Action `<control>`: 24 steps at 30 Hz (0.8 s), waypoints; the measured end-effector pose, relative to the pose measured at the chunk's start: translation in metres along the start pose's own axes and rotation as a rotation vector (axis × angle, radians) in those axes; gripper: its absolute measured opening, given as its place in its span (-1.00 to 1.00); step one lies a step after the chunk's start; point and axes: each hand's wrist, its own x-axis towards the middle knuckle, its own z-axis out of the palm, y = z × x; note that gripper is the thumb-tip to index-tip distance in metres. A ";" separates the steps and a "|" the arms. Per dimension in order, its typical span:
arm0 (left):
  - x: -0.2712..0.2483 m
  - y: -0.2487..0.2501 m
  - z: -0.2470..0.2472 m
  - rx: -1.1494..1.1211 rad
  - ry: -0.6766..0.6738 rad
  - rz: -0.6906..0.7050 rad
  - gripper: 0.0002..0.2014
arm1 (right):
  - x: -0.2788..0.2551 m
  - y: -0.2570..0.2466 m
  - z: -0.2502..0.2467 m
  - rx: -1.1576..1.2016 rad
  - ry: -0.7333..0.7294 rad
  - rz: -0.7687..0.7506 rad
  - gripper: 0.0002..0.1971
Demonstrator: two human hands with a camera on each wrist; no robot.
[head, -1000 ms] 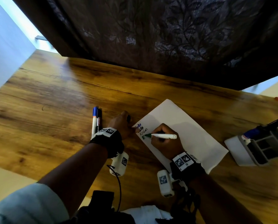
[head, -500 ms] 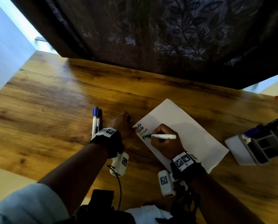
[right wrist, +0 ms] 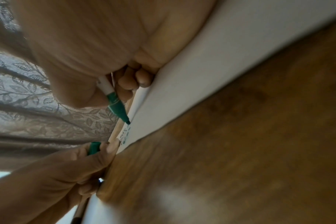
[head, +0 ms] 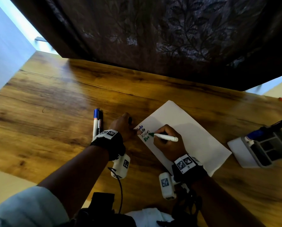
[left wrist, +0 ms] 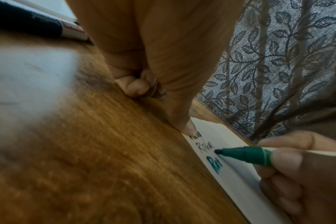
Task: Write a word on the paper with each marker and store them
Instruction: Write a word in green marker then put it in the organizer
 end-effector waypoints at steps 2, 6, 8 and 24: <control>-0.001 0.001 -0.001 -0.003 -0.006 0.001 -0.50 | 0.000 0.001 0.000 0.010 -0.007 0.001 -0.83; -0.001 0.001 -0.002 0.003 -0.014 0.000 -0.50 | -0.003 0.000 0.000 -0.027 -0.017 -0.032 -0.83; 0.000 0.001 -0.001 -0.006 -0.012 0.002 -0.50 | -0.003 0.000 -0.001 -0.037 0.003 -0.052 -0.83; 0.000 0.001 0.001 -0.020 0.001 -0.012 -0.51 | 0.000 0.005 -0.001 -0.062 0.058 -0.052 -0.81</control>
